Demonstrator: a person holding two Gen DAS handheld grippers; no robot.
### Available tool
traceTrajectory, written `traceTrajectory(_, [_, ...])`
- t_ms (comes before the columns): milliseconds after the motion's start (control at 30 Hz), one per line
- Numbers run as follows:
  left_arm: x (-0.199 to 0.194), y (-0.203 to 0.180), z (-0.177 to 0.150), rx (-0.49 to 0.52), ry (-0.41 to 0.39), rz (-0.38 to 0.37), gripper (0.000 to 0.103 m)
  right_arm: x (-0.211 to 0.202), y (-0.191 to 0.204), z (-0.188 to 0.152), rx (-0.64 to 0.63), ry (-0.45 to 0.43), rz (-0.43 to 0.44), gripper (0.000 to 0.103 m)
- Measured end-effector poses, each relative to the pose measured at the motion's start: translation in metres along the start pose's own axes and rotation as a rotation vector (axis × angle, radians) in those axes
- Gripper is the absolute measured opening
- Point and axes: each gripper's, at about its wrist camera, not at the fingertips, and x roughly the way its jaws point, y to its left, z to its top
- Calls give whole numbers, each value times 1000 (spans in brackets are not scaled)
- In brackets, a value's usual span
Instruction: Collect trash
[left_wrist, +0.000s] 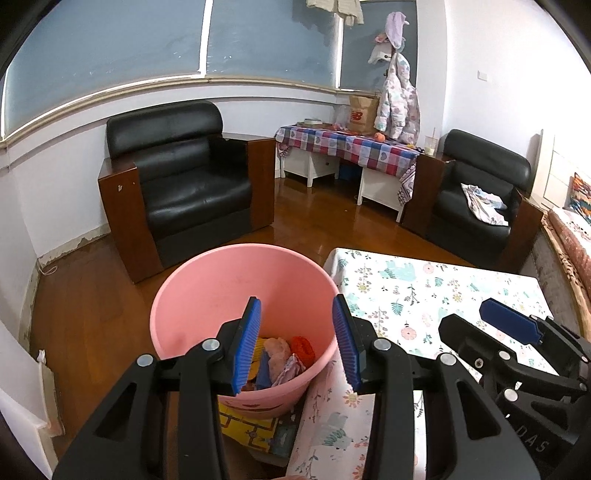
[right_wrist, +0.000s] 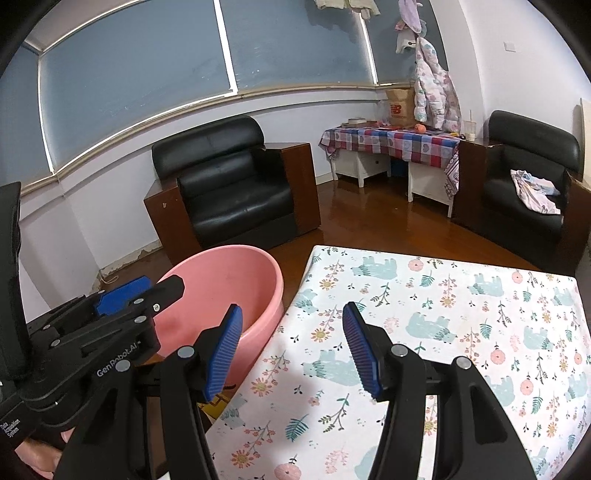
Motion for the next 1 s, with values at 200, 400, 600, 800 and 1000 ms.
traceTrajectory(200, [0,-10,-1,16,3,-7,40,-5,-8,-2,9,-2,-9,56])
traceTrajectory(400, [0,-19,-2,35,6,-14,40,-9,-14,-2,19,-3,-16,56])
traceTrajectory(600, [1,-21,-2,42,8,-16,40,-13,-19,-4,30,-8,-23,56])
traceTrajectory(800, [1,-22,-2,42,6,-16,40,-12,-21,-6,34,-10,-21,56])
traceTrajectory(1000, [2,-22,-2,41,7,-17,40,-13,-21,-6,32,-8,-21,56])
